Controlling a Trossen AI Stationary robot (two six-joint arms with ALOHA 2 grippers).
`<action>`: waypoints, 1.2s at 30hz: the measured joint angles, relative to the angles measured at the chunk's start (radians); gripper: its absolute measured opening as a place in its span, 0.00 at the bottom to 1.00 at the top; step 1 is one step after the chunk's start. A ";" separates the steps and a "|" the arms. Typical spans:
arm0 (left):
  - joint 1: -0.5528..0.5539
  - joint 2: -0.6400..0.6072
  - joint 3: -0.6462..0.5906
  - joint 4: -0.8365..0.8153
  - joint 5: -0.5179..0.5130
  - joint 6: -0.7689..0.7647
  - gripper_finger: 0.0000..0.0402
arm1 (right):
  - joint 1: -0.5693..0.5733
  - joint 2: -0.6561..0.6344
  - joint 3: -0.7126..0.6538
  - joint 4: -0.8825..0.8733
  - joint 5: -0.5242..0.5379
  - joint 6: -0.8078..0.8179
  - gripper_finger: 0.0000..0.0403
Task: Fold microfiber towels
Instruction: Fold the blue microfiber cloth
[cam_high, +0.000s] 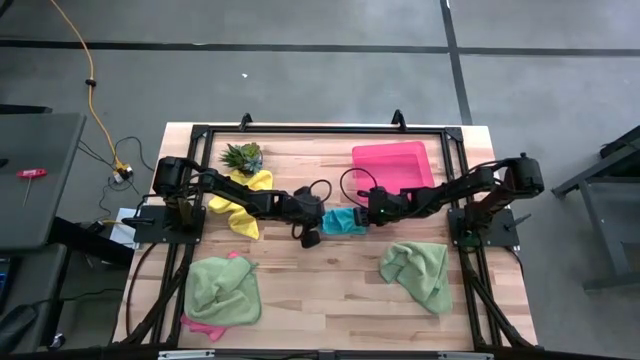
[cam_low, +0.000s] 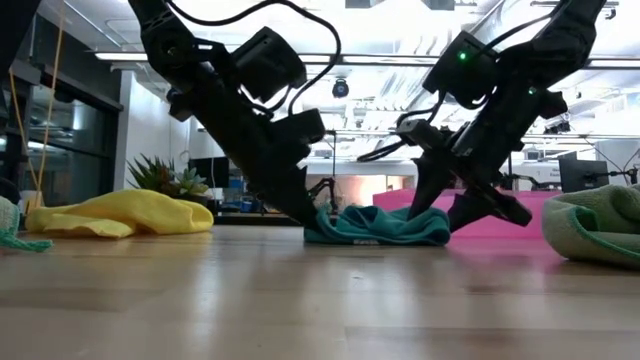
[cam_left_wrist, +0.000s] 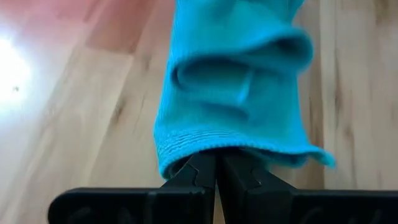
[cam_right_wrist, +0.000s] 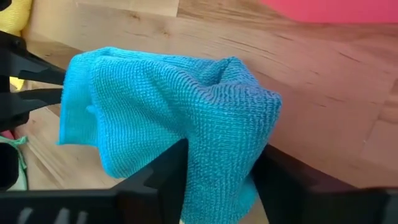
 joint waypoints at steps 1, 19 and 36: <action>0.001 0.000 0.000 -0.016 0.000 0.014 0.00 | 0.000 0.000 0.000 0.000 -0.005 -0.003 0.38; 0.026 -0.053 -0.001 -0.182 0.077 0.059 0.00 | -0.001 -0.024 -0.001 0.009 -0.089 -0.056 0.54; 0.138 -0.261 -0.068 -0.232 0.197 0.083 0.00 | -0.003 -0.282 -0.002 -0.258 -0.055 -0.242 0.60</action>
